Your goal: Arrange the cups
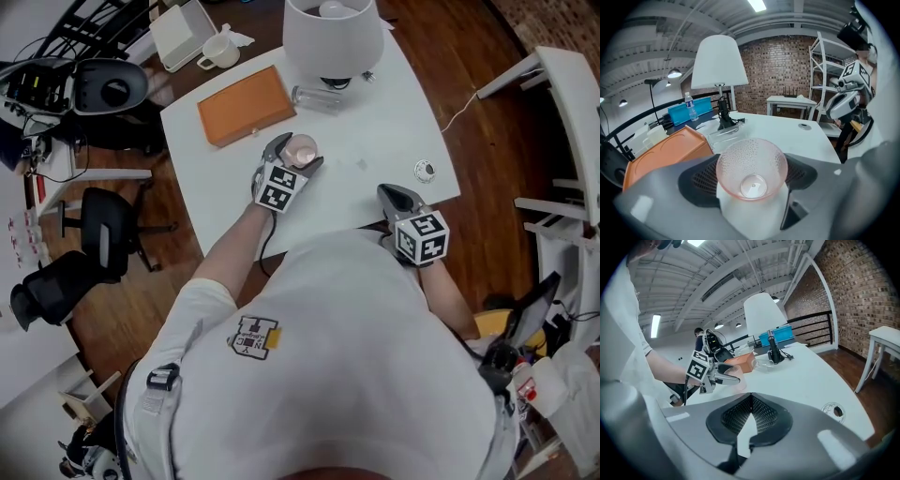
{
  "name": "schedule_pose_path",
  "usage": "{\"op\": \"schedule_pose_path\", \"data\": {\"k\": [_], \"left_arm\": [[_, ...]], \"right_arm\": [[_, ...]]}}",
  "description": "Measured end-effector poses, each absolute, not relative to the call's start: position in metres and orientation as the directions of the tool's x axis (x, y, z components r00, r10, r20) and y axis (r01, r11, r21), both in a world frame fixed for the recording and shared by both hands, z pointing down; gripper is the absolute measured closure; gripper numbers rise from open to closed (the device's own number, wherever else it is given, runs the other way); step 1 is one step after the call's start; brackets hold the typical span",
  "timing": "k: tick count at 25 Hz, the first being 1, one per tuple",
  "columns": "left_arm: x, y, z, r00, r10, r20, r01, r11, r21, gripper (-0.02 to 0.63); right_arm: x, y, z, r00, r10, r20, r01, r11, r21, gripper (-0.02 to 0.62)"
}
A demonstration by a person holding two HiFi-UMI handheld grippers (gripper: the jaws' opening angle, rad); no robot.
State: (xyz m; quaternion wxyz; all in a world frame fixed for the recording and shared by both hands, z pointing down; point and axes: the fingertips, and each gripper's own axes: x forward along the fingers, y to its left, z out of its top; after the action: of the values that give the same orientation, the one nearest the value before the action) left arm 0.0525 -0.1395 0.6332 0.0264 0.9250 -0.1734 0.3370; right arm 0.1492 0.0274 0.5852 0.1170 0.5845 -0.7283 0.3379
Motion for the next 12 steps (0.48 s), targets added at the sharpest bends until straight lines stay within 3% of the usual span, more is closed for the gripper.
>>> {"op": "schedule_pose_path", "data": {"k": [12], "left_arm": [[0.006, -0.174, 0.591, 0.701, -0.425, 0.573, -0.493, -0.869, -0.041, 0.212]], "right_arm": [[0.146, 0.026, 0.58, -0.303, -0.786, 0.539, -0.928, 0.114, -0.355, 0.595]]}}
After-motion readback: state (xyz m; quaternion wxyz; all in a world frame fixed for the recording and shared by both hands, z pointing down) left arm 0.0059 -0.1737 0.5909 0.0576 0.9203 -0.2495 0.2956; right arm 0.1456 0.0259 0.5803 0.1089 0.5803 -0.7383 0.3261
